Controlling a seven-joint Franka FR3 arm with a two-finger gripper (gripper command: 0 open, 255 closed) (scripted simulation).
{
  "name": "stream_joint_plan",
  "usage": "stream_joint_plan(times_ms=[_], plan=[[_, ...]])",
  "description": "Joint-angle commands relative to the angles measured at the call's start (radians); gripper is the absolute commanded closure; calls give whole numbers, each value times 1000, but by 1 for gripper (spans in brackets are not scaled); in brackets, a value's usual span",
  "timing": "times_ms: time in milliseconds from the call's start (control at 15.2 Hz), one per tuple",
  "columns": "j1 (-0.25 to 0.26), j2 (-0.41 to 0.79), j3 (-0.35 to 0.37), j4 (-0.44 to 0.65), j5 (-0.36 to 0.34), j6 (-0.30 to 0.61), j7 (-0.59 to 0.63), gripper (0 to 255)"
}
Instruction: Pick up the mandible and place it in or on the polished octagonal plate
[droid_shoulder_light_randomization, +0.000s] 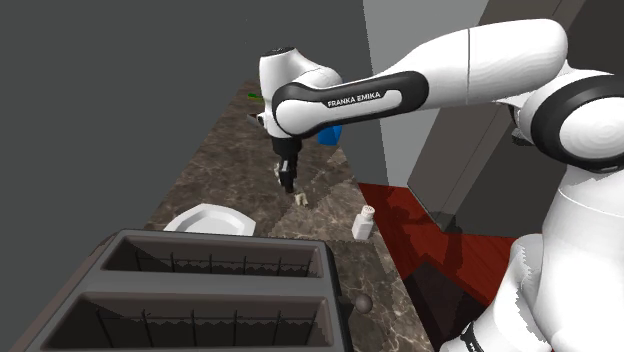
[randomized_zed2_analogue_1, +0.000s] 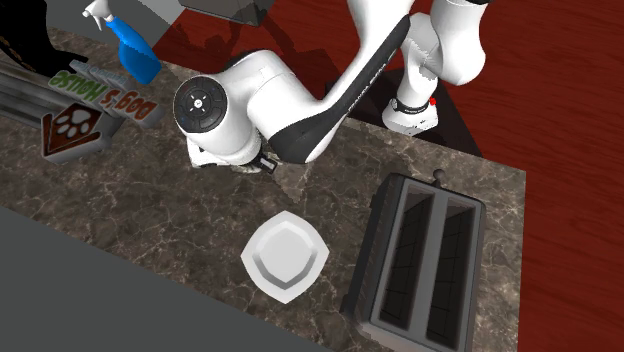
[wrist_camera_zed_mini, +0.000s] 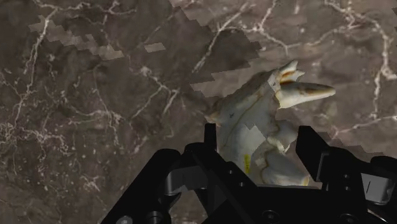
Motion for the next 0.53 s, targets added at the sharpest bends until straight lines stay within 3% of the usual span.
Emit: stream_joint_plan(times_ms=[0, 330, 462], plan=[[2, -7, 1, 19, 1, -26, -3, 255], [3, -18, 1, 64, 3, -81, -12, 255], [27, 14, 17, 111, 7, -105, 23, 255]])
